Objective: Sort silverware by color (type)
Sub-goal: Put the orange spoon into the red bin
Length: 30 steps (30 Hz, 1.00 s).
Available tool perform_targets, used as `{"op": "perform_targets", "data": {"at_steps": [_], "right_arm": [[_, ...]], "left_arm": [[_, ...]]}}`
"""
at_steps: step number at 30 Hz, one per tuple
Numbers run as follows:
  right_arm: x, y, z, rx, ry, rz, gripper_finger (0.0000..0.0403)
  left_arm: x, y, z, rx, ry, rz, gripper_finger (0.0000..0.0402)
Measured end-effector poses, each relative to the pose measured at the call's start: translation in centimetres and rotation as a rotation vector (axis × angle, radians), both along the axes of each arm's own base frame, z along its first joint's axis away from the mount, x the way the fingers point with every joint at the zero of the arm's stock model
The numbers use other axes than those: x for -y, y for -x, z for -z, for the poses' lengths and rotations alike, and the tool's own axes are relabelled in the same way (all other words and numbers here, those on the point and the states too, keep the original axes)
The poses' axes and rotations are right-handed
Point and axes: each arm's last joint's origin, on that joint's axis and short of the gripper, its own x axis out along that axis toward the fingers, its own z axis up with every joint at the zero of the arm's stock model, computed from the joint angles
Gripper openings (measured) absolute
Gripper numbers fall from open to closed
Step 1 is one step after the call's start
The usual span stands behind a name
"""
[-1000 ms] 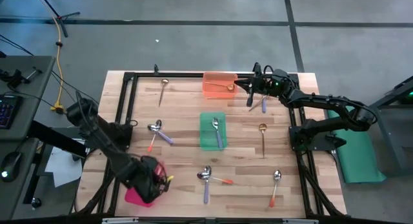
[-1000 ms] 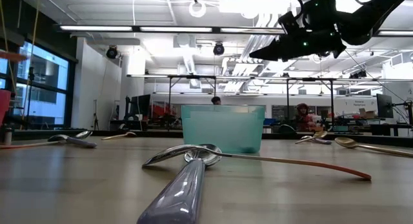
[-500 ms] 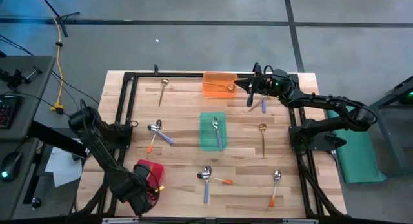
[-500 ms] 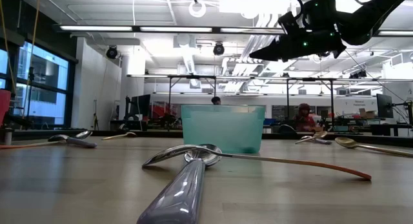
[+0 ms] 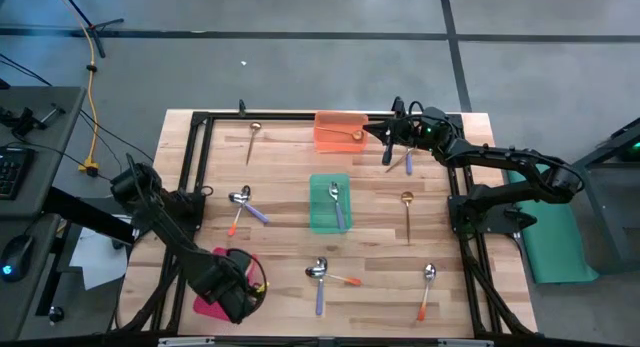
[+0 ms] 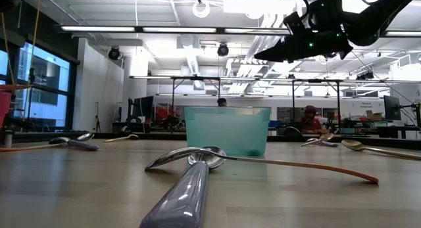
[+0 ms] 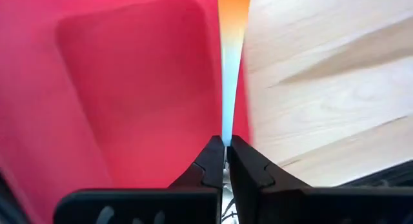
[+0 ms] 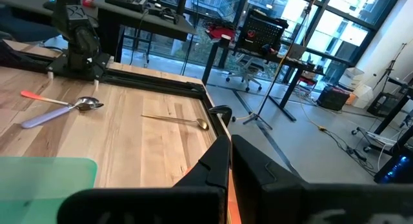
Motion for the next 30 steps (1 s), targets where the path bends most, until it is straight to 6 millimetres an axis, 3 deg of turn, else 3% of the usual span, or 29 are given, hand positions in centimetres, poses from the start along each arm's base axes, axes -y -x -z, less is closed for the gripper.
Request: {"op": "perform_targets", "data": {"at_steps": [7, 11, 22, 30], "right_arm": [[0.0, 0.0, 0.0, -0.002, 0.004, 0.0, 0.0], [0.0, 0.0, 0.0, -0.003, 0.005, 0.0, 0.0], [0.0, 0.0, 0.1, -0.003, 0.004, 0.0, 0.0], [0.2, -0.3, 0.5, -0.017, -0.003, 0.0, 0.0]], "left_arm": [[-0.3, -0.7, 0.0, 0.042, 0.0, 0.009, 0.0], [-0.2, 0.1, 0.0, -0.047, 0.012, 0.049, 0.0], [2.2, 2.2, 0.5, -0.042, 0.024, -0.021, 0.0], [2.1, 1.5, 1.8, -0.069, -0.009, -0.046, 0.0]]}}
